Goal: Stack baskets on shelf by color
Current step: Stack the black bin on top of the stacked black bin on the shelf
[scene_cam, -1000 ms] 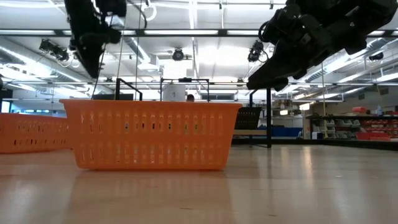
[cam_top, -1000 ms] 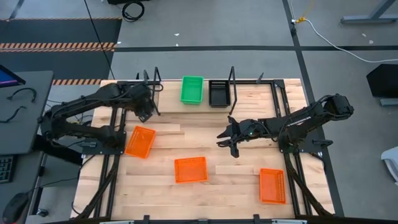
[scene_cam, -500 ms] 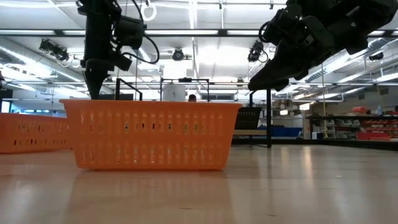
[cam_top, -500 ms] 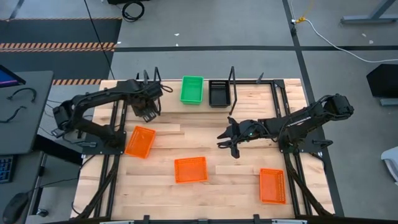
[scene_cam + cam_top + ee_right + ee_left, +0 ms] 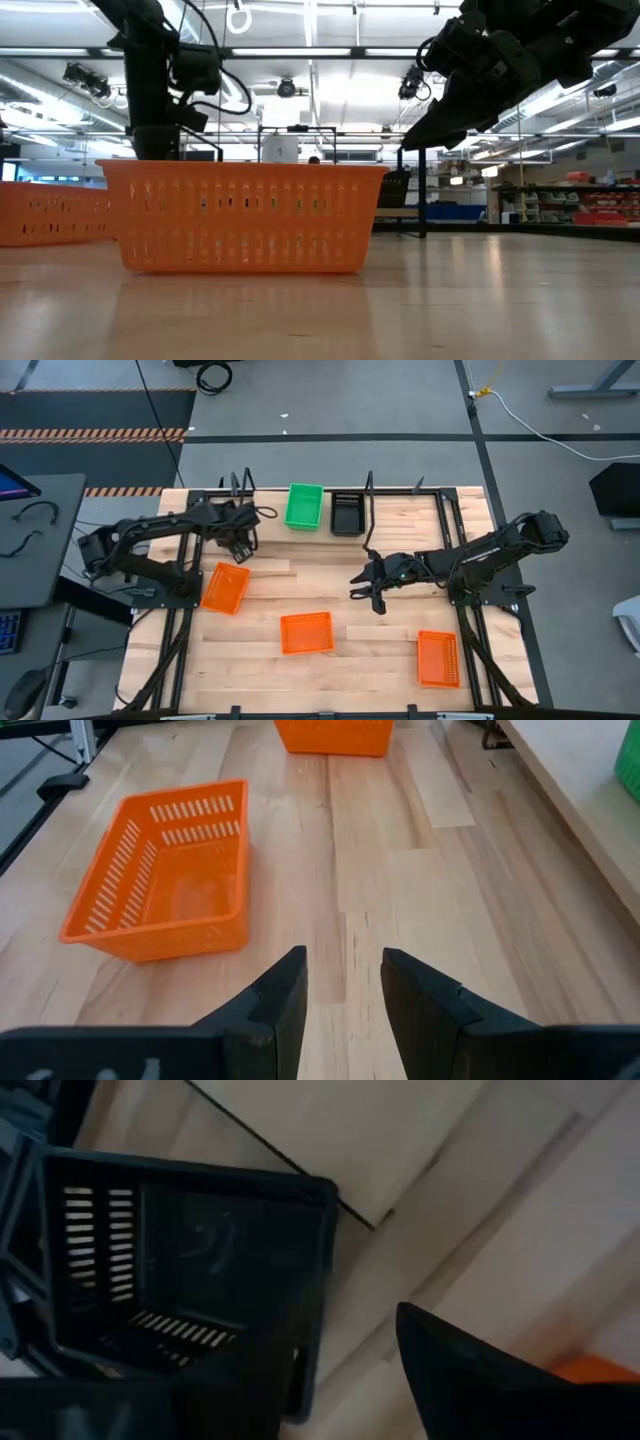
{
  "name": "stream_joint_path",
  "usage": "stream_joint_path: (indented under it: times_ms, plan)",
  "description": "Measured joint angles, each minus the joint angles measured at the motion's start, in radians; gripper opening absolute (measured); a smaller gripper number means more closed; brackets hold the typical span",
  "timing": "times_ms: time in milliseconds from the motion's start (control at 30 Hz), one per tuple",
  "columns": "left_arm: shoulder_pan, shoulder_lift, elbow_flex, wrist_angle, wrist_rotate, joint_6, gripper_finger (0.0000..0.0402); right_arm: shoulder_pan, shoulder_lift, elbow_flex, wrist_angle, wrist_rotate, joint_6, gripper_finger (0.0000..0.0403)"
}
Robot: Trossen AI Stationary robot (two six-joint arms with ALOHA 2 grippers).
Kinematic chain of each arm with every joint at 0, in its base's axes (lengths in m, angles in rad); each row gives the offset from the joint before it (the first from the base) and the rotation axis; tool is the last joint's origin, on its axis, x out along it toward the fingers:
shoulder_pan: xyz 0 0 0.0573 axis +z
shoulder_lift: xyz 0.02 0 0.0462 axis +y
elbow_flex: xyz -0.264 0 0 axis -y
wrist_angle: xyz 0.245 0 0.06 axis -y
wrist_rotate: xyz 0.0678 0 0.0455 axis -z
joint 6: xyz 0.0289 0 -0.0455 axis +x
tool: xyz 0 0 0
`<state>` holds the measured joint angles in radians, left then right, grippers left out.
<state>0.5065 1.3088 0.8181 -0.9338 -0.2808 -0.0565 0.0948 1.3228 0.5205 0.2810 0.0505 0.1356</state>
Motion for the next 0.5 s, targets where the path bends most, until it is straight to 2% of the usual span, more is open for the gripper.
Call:
stream_joint_path:
  times_ms: [333, 500]
  plan:
    - [-0.073, -0.183, 0.096, -0.034, -0.06, 0.0, 0.0176, 0.0, 0.0, 0.0, 0.001, 0.0, 0.001, 0.0135]
    - [-0.075, -0.204, 0.094, -0.265, -0.123, -0.096, 0.0163, 0.0, 0.0, 0.0, 0.002, 0.0, 0.001, 0.0135]
